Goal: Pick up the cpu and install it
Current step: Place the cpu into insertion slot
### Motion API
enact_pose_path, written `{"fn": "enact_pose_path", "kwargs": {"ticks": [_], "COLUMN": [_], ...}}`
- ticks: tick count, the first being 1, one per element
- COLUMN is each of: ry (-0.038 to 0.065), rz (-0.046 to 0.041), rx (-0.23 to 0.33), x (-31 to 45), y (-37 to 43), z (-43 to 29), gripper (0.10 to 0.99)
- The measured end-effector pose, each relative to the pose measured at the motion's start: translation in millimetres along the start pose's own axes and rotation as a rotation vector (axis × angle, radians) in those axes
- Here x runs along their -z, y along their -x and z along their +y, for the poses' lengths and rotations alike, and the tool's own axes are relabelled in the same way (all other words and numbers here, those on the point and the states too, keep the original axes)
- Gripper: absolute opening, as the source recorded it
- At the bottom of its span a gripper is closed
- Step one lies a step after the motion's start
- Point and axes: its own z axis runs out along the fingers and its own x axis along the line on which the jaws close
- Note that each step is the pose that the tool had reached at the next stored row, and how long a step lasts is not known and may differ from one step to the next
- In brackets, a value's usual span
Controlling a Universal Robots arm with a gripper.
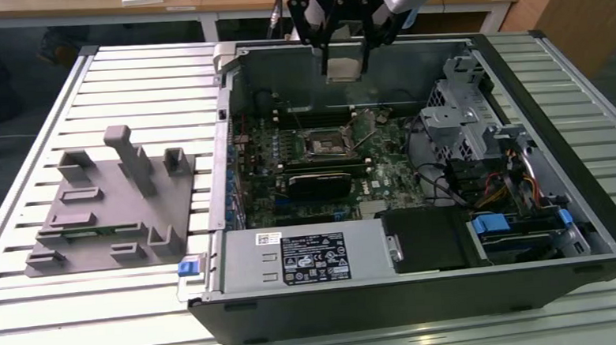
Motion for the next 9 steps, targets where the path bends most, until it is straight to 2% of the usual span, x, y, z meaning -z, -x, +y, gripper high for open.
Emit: {"fn": "enact_pose_path", "kwargs": {"ticks": [9], "ry": [-0.002], "rz": [-0.0035], "rx": [-0.113], "x": [-0.9], "y": [-0.1], "z": [0.5], "gripper": [0.525]}}
